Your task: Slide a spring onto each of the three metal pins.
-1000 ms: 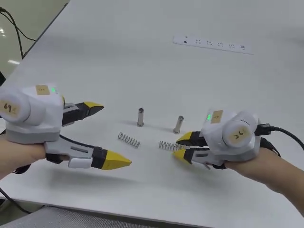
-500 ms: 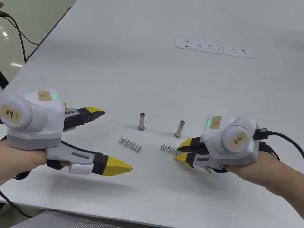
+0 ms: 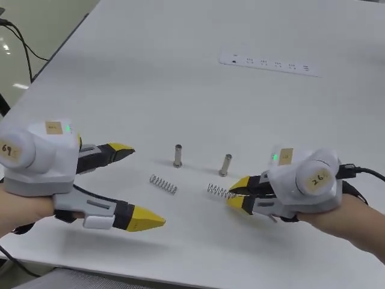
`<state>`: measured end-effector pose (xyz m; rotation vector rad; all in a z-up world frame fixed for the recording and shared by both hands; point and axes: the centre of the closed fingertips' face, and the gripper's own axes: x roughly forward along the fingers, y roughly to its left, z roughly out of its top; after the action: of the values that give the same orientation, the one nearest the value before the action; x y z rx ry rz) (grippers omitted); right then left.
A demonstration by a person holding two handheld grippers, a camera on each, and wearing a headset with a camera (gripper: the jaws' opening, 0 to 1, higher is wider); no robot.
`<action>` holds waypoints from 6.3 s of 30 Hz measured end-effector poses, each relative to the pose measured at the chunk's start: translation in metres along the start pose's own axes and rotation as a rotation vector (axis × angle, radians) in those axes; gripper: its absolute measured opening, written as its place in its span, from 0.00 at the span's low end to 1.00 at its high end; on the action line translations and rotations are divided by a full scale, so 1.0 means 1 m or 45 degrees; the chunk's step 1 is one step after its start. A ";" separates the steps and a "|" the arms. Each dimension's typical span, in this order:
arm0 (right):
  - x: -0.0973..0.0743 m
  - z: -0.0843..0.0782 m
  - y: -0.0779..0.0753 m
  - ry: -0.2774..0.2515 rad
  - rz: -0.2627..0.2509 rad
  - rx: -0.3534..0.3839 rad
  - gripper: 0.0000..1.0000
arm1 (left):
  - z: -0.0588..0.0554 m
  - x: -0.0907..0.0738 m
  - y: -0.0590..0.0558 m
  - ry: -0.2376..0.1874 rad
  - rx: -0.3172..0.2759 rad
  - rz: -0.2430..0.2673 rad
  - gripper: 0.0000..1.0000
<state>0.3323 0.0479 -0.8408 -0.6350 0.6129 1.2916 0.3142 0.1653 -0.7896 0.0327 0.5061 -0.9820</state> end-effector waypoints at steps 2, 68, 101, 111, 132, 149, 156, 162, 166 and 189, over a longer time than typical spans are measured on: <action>-0.005 0.000 0.000 -0.002 -0.002 -0.007 0.07 | 0.000 0.000 -0.003 0.012 0.011 -0.016 0.91; -0.054 0.018 0.020 -0.074 0.071 -0.220 0.07 | 0.035 0.099 -0.080 0.033 0.210 -0.434 0.27; -0.057 0.021 0.027 -0.100 0.080 -0.205 0.08 | 0.038 0.101 -0.086 0.006 0.279 -0.474 0.03; -0.057 0.013 0.026 -0.085 0.067 -0.199 0.11 | 0.034 0.098 -0.089 0.025 0.273 -0.495 0.03; -0.059 0.020 0.027 -0.104 0.079 -0.204 0.07 | 0.031 0.096 -0.089 0.039 0.252 -0.492 0.03; -0.066 0.046 0.032 -0.151 0.096 -0.248 0.07 | 0.023 0.100 -0.084 0.088 0.312 -0.474 0.03; -0.064 0.054 0.032 -0.162 0.084 -0.271 0.07 | 0.022 0.100 -0.082 0.095 0.317 -0.464 0.03; -0.063 0.059 0.033 -0.169 0.081 -0.289 0.07 | 0.021 0.101 -0.082 0.110 0.334 -0.455 0.03; -0.062 0.065 0.033 -0.190 0.081 -0.281 0.07 | 0.021 0.101 -0.082 0.110 0.335 -0.453 0.03; -0.056 0.080 0.037 -0.250 0.053 -0.319 0.07 | 0.022 0.100 -0.085 0.113 0.336 -0.447 0.03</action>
<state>0.2907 0.0741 -0.7486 -0.6921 0.3070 1.4628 0.2997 0.0333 -0.7962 0.2312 0.4685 -1.3923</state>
